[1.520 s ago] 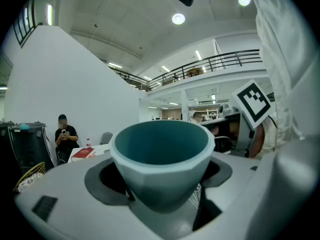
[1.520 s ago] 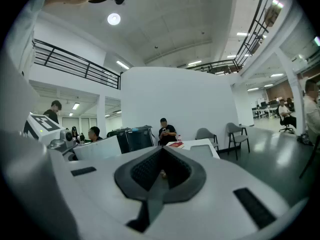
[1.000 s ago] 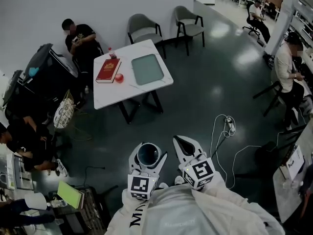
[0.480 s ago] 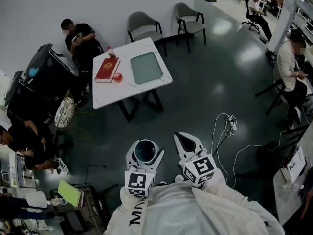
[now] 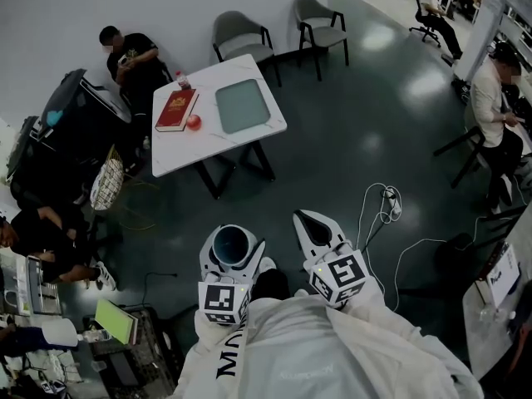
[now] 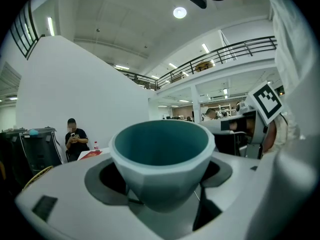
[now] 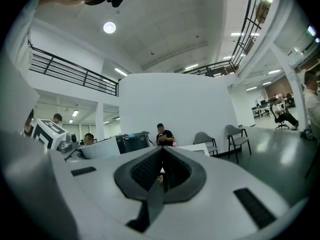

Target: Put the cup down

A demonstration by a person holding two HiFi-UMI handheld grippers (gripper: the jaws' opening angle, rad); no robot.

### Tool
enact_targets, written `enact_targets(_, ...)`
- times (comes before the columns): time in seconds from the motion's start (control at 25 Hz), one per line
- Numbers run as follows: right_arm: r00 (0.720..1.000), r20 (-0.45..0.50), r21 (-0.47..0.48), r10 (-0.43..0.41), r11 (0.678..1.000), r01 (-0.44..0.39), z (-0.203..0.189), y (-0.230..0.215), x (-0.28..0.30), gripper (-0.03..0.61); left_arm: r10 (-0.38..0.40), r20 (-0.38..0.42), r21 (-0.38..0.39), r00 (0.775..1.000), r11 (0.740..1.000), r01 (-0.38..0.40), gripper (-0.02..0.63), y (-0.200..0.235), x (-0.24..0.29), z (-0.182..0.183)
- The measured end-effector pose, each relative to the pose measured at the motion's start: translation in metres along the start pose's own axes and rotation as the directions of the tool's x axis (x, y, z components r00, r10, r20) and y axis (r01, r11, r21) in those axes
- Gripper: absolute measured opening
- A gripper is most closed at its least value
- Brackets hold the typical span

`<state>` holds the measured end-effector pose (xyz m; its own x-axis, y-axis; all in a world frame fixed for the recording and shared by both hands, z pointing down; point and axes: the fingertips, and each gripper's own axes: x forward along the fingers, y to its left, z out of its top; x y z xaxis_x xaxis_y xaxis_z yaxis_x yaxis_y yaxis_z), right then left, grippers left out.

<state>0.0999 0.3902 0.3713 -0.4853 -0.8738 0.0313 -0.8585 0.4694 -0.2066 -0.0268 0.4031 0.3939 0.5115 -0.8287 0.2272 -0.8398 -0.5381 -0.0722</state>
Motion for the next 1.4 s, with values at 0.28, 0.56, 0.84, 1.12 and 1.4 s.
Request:
enact_targets(0.28, 1.0, -0.004, -0.013, 0.004, 1.0, -0.004, -0.003, -0.008, 0.024, 0.005, 0.004, 0.009, 0.0, 1.0, 1.0, -0.004, 0.399, 0.018, 0.021, -0.004)
enact_targets(0.56, 1.0, -0.003, -0.04, -0.006, 0.999, 0.006, 0.0, -0.027, 0.063, 0.005, -0.008, 0.029, 0.021, 1.0, 1.0, 0.008, 0.399, 0.038, 0.054, 0.0)
enact_targets(0.84, 0.999, -0.045, -0.053, 0.002, 0.999, -0.005, -0.008, -0.041, 0.117, 0.005, -0.003, 0.015, 0.009, 1.0, 1.0, 0.002, 0.399, 0.073, 0.09, 0.0)
enact_targets(1.12, 0.997, -0.079, -0.041, -0.003, 0.999, 0.0, -0.015, -0.062, 0.183, 0.005, -0.016, -0.014, -0.003, 1.0, 1.0, 0.016, 0.399, 0.117, 0.14, -0.001)
enact_targets(1.4, 0.992, -0.127, -0.014, -0.025, 1.0, 0.024, -0.018, -0.085, 0.245, 0.005, -0.049, -0.038, -0.015, 0.998, 0.999, 0.049, 0.399, 0.162, 0.197, 0.008)
